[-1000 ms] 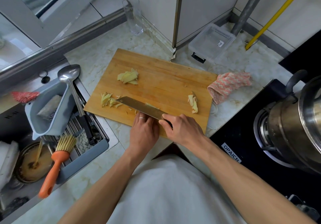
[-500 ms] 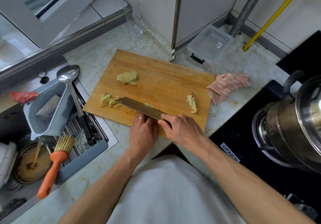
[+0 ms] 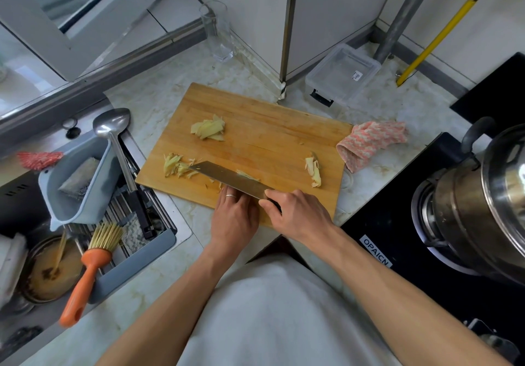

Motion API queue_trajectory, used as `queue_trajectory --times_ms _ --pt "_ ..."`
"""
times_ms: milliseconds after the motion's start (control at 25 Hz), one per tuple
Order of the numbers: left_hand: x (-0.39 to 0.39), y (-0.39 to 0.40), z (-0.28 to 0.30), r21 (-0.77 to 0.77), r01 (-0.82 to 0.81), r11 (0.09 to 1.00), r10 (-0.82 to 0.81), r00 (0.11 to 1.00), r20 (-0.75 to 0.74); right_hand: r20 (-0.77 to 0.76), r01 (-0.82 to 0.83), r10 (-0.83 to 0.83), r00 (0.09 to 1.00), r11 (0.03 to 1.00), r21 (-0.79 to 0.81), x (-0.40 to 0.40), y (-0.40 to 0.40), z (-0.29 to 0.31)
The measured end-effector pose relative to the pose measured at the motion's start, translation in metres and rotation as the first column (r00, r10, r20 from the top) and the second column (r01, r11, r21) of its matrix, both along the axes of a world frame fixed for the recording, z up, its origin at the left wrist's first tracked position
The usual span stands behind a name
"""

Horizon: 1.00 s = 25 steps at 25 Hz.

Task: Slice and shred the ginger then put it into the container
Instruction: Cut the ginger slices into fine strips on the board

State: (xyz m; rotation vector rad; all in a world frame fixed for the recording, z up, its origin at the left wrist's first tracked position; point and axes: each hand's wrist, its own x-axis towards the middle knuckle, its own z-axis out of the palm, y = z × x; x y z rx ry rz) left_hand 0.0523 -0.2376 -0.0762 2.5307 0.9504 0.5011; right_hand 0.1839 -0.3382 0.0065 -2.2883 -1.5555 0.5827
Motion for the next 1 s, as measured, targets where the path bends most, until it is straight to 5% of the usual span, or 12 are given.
queue_trajectory --times_ms 1000 --pt "-0.0002 -0.0029 0.0018 0.058 -0.016 0.998 0.012 0.997 0.07 0.003 -0.025 0.025 1.0 0.999 0.02 -0.0035 -0.003 -0.0006"
